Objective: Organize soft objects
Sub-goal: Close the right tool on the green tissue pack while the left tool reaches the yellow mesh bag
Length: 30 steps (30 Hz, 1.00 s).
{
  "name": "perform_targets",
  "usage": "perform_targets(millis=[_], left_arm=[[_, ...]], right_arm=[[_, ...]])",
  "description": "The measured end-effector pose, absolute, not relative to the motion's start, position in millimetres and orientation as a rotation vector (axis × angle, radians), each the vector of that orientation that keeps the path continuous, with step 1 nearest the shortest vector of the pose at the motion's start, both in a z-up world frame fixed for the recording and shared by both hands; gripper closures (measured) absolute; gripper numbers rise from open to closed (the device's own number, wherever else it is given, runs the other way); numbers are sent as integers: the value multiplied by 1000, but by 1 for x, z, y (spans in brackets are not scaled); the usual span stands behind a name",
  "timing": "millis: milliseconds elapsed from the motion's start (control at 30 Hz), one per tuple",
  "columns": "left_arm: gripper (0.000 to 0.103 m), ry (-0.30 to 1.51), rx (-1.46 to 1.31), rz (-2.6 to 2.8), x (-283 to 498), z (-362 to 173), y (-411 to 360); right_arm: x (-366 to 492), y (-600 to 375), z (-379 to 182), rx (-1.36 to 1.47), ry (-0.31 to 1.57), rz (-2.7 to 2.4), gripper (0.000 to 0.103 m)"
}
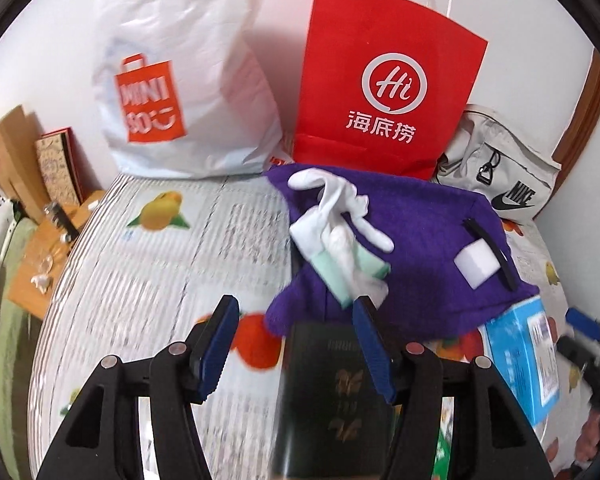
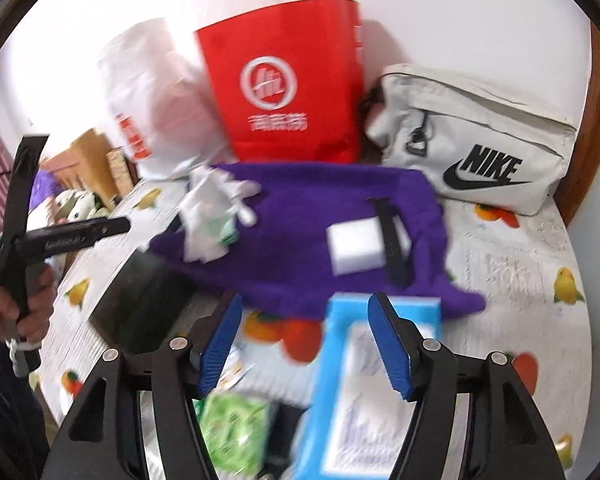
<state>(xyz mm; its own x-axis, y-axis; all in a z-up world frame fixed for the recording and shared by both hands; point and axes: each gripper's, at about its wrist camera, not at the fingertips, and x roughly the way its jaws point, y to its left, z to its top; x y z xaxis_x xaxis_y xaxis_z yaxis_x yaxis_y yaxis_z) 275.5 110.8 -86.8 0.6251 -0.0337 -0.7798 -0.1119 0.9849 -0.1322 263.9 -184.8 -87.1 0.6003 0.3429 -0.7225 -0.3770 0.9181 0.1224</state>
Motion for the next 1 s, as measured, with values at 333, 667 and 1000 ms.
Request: perform_targets(millis=[333,667,1000], left_arm=[[39,869,-230,20,210,-96,129],[38,898,-208,-18,176,-123,132],[38,941,-179,-59,159,-140,130]], right_arm=[[193,-147,-136,-53,906,439,29],[188,-134,-180,-90,932,308,29],[184,-137,-182,-45,914,349,52]])
